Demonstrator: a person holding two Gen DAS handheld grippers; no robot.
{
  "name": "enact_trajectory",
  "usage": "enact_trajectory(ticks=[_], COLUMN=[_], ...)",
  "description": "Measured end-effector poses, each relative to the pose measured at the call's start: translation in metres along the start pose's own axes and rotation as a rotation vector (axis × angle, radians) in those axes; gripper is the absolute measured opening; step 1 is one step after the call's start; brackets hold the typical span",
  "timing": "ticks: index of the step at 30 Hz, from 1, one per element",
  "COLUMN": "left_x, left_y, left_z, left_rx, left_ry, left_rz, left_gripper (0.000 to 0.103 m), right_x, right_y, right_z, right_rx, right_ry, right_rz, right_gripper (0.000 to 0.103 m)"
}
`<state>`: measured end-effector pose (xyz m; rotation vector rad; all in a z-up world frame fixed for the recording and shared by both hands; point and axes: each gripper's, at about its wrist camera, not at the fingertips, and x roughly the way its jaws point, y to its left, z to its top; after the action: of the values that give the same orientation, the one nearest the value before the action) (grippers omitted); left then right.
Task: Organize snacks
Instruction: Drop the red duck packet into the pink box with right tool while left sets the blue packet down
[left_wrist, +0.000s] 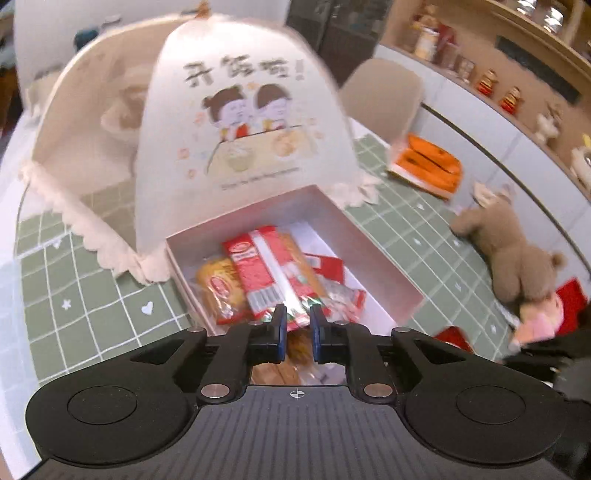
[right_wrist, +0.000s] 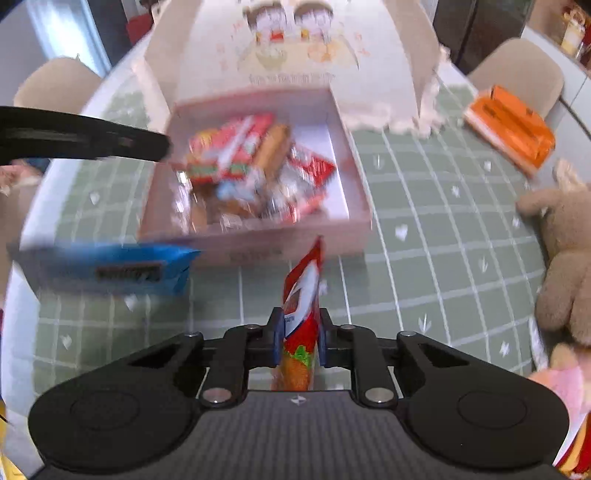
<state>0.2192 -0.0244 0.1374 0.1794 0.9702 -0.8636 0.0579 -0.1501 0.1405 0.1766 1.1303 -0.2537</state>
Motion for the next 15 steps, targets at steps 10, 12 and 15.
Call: enact_trajectory(ticks=[10, 12, 15], left_x=[0.005, 0.006, 0.01], left_y=[0.024, 0.03, 0.036], left_z=[-0.008, -0.013, -0.021], left_rx=[-0.047, -0.077, -0.118], left_ry=[0.039, 0.048, 0.067], left_rz=[0.052, 0.07, 0.097], left_gripper=[0.016, 0.016, 0.016], right_x=[-0.028, -0.016, 0.028], right_y=[0.001, 0.001, 0.0], right_z=[0.08, 0.099, 0.118], right_rx=[-0.017, -0.004, 0.023], right_ry=[-0.151, -0.188, -0.175], right_rz=[0.124, 0.127, 0.094], right_gripper=[0.017, 0.017, 0.017])
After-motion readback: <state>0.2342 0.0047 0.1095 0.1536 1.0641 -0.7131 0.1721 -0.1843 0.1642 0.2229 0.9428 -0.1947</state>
